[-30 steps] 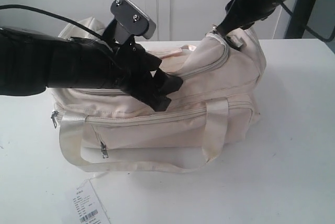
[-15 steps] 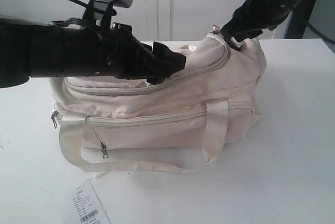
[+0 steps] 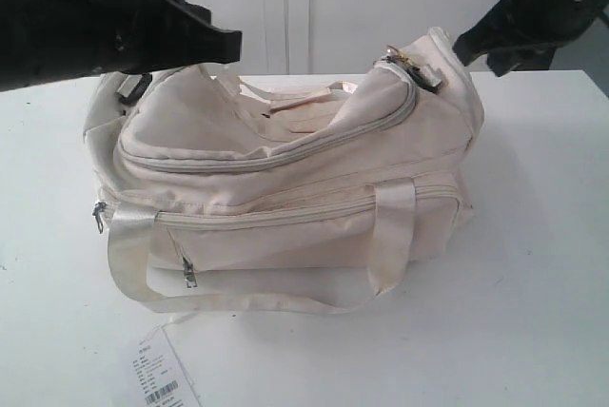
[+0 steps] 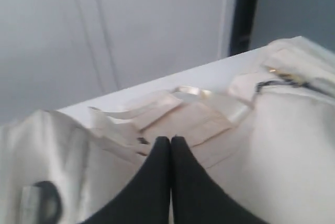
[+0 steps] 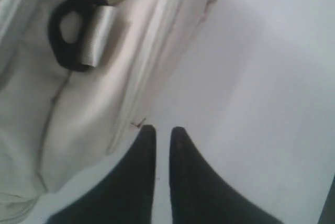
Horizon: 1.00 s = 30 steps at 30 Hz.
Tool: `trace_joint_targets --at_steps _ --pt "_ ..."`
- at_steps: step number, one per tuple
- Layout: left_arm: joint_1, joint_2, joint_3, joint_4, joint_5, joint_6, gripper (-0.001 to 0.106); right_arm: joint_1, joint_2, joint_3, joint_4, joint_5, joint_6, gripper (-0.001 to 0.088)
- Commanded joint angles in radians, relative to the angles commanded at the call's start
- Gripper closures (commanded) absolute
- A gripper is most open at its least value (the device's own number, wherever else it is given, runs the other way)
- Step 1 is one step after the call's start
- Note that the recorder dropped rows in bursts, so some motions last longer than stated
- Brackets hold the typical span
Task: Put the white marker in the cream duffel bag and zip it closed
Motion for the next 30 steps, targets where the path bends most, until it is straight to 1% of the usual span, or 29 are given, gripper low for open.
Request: trace_joint_targets --at_steps 3,5,8,11,14,15,16,17,18,19,20,21,22,23,24,25,26,27,28,29,30 --pt "0.0 -0.018 0.002 0.0 -0.09 0.117 0.105 -0.032 -0.019 0.009 0.023 -0.004 0.02 0.0868" --pt "0.016 -0.018 0.002 0.0 -0.119 0.182 0.105 -0.049 -0.031 0.029 0.023 -0.002 0.027 0.0868" --pt "0.041 -0.018 0.004 0.0 -0.166 0.352 0.105 -0.064 -0.049 0.078 0.023 0.002 0.029 0.0868" --pt "0.067 -0.018 0.004 0.0 -0.205 0.352 0.105 -0.071 -0.077 0.13 0.023 -0.002 -0.002 0.0868" --pt "0.072 -0.018 0.004 0.0 -0.195 0.352 0.105 -0.071 -0.115 0.174 0.023 -0.032 -0.01 0.0868" --pt "0.071 -0.023 0.004 0.0 -0.127 0.352 0.105 -0.071 -0.144 0.192 0.023 -0.06 -0.008 0.0868" --pt "0.069 -0.03 0.004 0.0 -0.028 0.352 0.105 -0.071 -0.163 0.199 0.023 -0.075 -0.008 0.0868" --pt "0.069 -0.038 0.004 0.0 0.038 0.352 0.105 -0.071 -0.172 0.199 0.023 -0.075 -0.008 0.0868" --pt "0.069 -0.048 0.004 0.0 0.174 0.35 0.105 -0.071 -0.181 0.199 0.023 -0.075 -0.008 0.0868" --pt "0.069 -0.056 0.004 0.0 0.262 0.337 0.105 -0.071 -0.182 0.199 0.023 -0.077 -0.008 0.0868" --pt "0.069 -0.066 0.004 0.0 0.442 0.288 0.105 -0.071 -0.182 0.199 0.023 -0.079 -0.008 0.0868" --pt "0.069 -0.068 0.004 0.0 0.543 0.258 0.105 -0.071 -0.182 0.199 0.023 -0.081 -0.008 0.0868" --pt "0.069 -0.07 0.004 0.0 0.731 0.227 0.105 -0.071 -0.182 0.199 0.023 -0.085 -0.008 0.0868" --pt "0.069 -0.07 0.004 0.0 0.811 0.213 0.105 -0.071 -0.182 0.199 0.023 -0.085 -0.008 0.0868" --pt "0.069 -0.07 0.004 0.0 0.924 0.174 0.105 -0.071 -0.182 0.199 0.023 -0.085 -0.008 0.0868" --pt "0.069 -0.07 0.004 0.0 1.003 0.13 0.105 -0.071 -0.182 0.199 0.023 -0.085 -0.008 0.0868" --pt "0.069 -0.07 0.004 0.0 1.053 0.092 0.105 -0.071 -0.182 0.199 0.031 -0.084 -0.008 0.0868" --pt "0.069 -0.07 0.004 0.03 1.108 0.038 0.105 -0.071 -0.182 0.199 0.036 -0.084 -0.008 0.0868" --pt "0.069 -0.07 0.004 0.083 1.135 -0.02 0.105 -0.071 -0.182 0.199 0.036 -0.084 -0.008 0.0868" --pt "0.069 -0.07 0.004 0.204 1.178 -0.122 0.105 -0.071 -0.182 0.199 0.043 -0.084 -0.008 0.0868" --pt "0.069 -0.07 0.004 0.306 1.211 -0.191 0.105 -0.071 -0.182 0.199 0.048 -0.084 -0.008 0.0868"
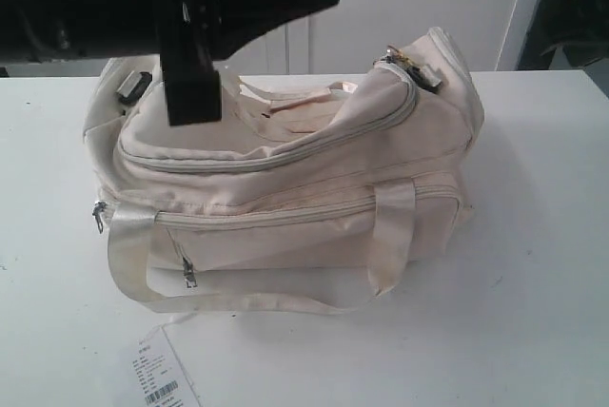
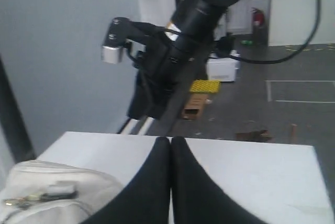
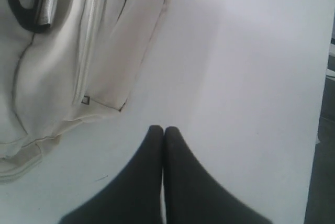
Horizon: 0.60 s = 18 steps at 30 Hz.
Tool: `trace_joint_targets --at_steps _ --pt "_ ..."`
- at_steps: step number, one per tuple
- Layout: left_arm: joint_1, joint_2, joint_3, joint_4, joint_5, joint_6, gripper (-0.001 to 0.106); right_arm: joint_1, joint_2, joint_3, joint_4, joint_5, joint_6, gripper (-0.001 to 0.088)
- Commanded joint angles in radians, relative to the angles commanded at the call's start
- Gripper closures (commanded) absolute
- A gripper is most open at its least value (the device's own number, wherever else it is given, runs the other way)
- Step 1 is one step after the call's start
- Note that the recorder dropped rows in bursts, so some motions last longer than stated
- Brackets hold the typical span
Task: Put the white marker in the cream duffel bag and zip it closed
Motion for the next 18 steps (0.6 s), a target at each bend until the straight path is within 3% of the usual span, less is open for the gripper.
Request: trace_joint_targets --at_steps 1,4,10,13,18 --pt "0.0 0.0 0.0 0.141 0.047 -0.123 0.105 0.0 0.0 0.0 0.004 -0.004 0.0 0.0868" --pt "0.0 0.0 0.0 0.409 0.114 -0.317 0.105 0.0 0.0 0.0 0.007 -0.004 0.0 0.0868" --pt "0.012 0.0 0.0 0.955 0.134 -0.816 0.105 0.0 0.0 0.0 0.029 0.014 0.0 0.0868" --pt "0.082 0.0 0.0 1.138 0.174 -1.042 0.105 -0.002 0.0 0.0 0.013 0.031 -0.002 0.0868" --pt "0.259 0.0 0.0 1.21 0.24 -1.122 0.105 -0.033 -0.004 0.011 0.01 0.045 0.004 0.0868"
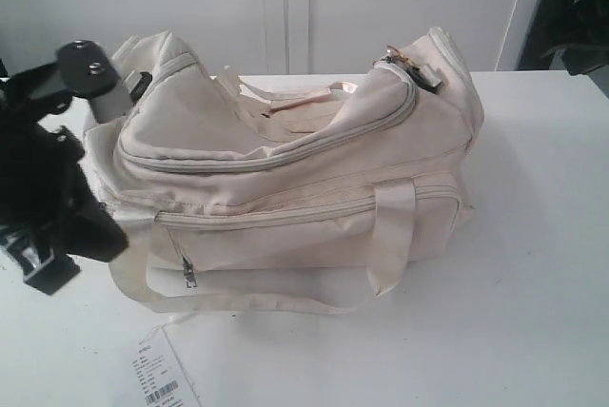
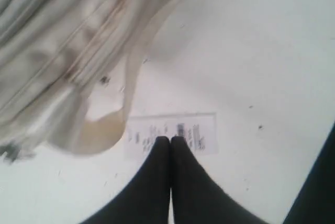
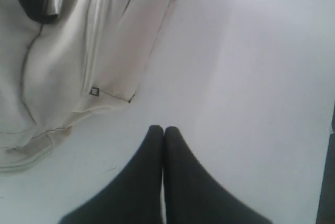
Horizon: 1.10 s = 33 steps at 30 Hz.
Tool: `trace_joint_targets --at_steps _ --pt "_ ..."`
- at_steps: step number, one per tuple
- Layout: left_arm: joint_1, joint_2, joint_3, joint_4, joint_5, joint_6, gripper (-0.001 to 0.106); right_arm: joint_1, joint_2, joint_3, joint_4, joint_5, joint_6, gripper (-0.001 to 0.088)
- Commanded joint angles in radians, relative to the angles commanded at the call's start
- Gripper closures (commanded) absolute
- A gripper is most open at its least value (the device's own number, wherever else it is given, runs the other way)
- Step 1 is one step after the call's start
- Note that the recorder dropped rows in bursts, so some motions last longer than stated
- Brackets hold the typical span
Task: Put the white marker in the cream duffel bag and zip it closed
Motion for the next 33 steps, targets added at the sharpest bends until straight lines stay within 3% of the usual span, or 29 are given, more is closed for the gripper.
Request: trace_joint_targets --at_steps 4,12,22,33 --pt "0.089 -0.02 0.0 0.037 -0.083 -0.154 0.105 -0.02 -0.043 0.077 0.002 -0.046 0.003 0.0868" --pt "0.182 -0.11 0.01 0.229 -0.193 -0.425 0.105 -0.028 -0.198 0.223 0.003 -0.229 0.049 0.0868" --pt "0.2 -0.25 0.1 0.246 -0.316 -0.477 0.105 -0.028 -0.431 0.381 0.003 -0.413 0.084 0.0868" --pt "0.2 -0.42 0.18 0.253 -0.407 -0.479 0.105 -0.028 -0.644 0.515 0.003 -0.467 0.094 0.0868"
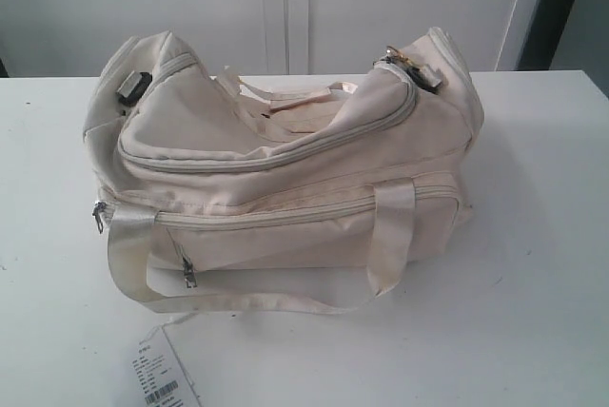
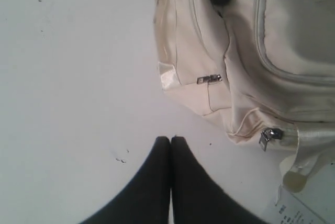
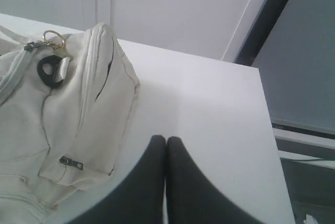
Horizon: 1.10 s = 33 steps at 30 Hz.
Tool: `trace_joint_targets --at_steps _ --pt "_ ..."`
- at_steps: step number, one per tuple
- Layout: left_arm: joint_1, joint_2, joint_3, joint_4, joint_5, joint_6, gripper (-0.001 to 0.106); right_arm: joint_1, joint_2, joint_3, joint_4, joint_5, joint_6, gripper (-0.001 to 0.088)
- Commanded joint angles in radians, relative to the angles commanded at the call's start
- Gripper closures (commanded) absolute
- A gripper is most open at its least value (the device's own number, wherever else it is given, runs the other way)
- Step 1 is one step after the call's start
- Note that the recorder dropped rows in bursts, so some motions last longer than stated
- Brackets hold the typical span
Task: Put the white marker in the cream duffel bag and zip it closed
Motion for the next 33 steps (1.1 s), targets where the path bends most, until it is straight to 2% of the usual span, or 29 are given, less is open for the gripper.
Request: trace_joint_targets --at_steps 5,15,33 --pt "0.0 -0.07 0.076 0.0 -0.101 -0.022 0.105 0.0 -0.102 0.073 0.0 -0.054 0.018 0.0868" --pt "0.0 -0.181 0.197 -0.002 -0.2 -0.054 0.105 0.0 -0.28 0.208 0.0 -0.066 0.018 0.0868" --pt "0.0 -0.46 0.409 -0.016 -0.318 -0.057 0.105 0.0 -0.642 0.39 0.01 -0.113 0.018 0.0868"
